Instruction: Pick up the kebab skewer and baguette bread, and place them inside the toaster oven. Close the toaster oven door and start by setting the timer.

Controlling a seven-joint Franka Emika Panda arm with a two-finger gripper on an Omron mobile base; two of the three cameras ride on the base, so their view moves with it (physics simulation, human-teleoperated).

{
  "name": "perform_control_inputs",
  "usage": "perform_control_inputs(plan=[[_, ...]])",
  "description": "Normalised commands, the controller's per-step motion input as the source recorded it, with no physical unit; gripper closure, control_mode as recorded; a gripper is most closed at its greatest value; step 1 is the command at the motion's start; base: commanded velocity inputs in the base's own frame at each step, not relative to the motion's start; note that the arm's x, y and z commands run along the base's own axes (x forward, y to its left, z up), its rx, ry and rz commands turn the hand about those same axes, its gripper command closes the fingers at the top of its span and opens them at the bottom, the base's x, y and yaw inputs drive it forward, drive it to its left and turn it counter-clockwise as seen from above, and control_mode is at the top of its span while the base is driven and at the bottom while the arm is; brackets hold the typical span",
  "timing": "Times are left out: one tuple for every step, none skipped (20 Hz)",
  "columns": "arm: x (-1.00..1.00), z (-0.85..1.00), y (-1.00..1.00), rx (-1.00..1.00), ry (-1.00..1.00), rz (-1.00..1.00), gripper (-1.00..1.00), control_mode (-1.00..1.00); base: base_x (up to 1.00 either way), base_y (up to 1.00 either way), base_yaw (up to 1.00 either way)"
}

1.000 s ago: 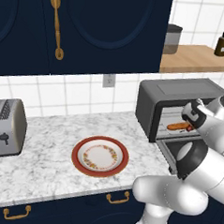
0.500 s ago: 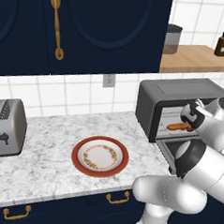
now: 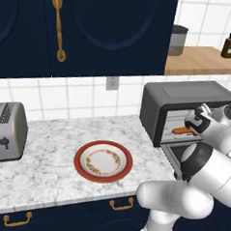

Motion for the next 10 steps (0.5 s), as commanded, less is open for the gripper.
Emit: perform_control_inputs(plan=[[0.0,0.19,-0.1,0.0,0.0,0.0,-1.0,-1.0,0.0,0.0,0.0],[0.0,0.16,-0.11,0.0,0.0,0.0,-1.0,-1.0,0.0,0.0,0.0],[0.0,0.15,-0.03,0.0,0.0,0.0,-1.0,-1.0,0.0,0.0,0.0],[0.0,0.14,0.0,0.0,0.0,0.0,-1.0,-1.0,0.0,0.0,0.0],[0.0,0.14,0.0,0.0,0.0,0.0,-1.0,-1.0,0.0,0.0,0.0],[0.0,0.22,0.0,0.0,0.0,0.0,-1.0,-1.0,0.0,0.0,0.0],[0.0,0.24,0.0,0.0,0.0,0.0,-1.0,-1.0,0.0,0.0,0.0],[0.0,0.29,0.0,0.0,0.0,0.0,-1.0,-1.0,0.0,0.0,0.0],[0.0,0.27,0.0,0.0,0.0,0.0,-1.0,-1.0,0.0,0.0,0.0],[0.0,0.17,0.0,0.0,0.0,0.0,-1.0,-1.0,0.0,0.0,0.0]])
